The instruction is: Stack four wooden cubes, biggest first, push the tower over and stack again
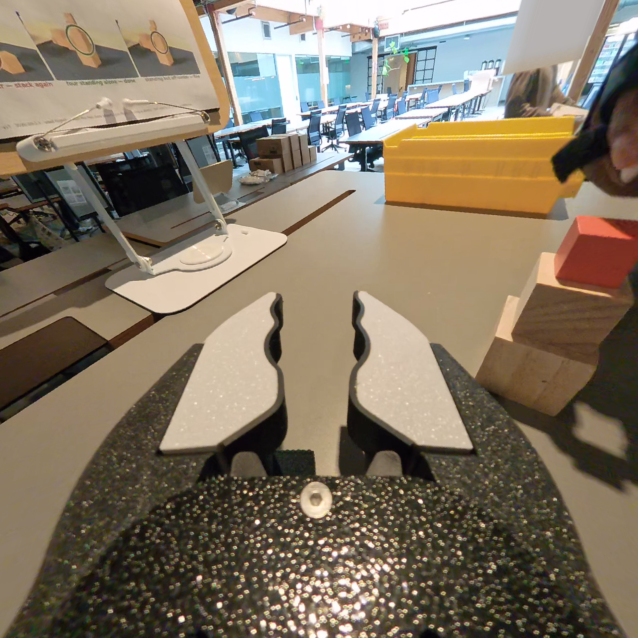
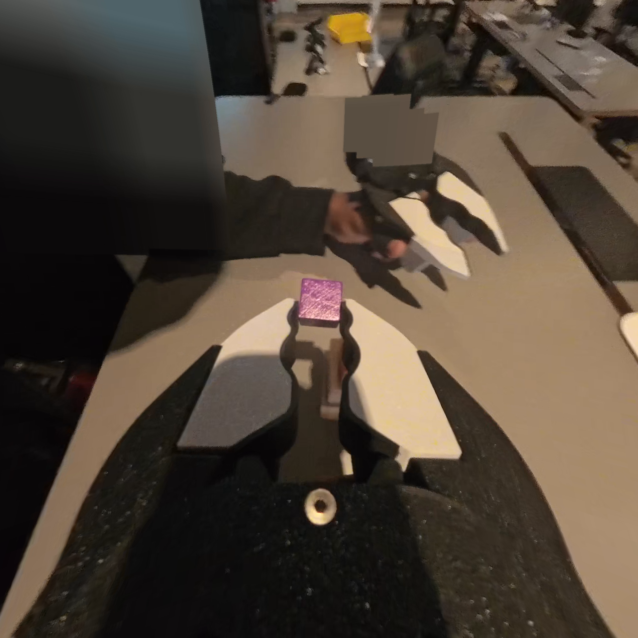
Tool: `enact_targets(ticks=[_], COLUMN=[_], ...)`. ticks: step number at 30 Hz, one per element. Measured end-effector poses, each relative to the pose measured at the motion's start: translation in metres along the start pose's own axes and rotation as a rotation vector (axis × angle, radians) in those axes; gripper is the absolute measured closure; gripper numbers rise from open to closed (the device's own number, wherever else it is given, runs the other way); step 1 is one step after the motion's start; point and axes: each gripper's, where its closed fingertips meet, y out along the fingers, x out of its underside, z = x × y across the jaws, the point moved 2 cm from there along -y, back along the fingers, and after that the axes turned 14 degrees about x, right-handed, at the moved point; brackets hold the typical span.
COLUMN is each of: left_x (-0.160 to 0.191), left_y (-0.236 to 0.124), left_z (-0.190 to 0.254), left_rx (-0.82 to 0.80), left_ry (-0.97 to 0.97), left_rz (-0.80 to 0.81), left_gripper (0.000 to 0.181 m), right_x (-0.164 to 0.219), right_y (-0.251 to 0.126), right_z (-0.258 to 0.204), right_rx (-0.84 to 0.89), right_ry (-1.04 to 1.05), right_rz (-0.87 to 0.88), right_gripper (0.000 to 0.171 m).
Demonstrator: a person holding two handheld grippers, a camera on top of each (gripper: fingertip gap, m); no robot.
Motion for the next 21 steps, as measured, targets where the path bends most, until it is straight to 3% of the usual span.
enact_targets(ticks=[4, 11, 16, 21], left_x=[0.001, 0.002, 0.000, 0.000], left_y=[0.002, 0.002, 0.001, 0.003], left_z=[0.001, 0.002, -0.002, 0.000], left_rx=[0.002, 0.003, -0.019, -0.030], left_ry=[0.009, 0.013, 0.000, 0.030], left_rz=[-0.016, -0.021, -0.002, -0.015], left_gripper=[0.143, 0.143, 0.143, 0.144], right_x=[0.011, 0.020, -0.006, 0.014], right_y=[0.002, -0.002, -0.009, -0.002], right_z=[0.014, 0.020, 0.022, 0.023], right_rx=[0.098, 0.039, -0.053, -0.055], right_ry=[-0.058, -0.168, -0.161, -0.180], right_rz=[-0.106, -0.159, -0.140, -0.232], right_gripper=[0.149, 0.149, 0.149, 0.149])
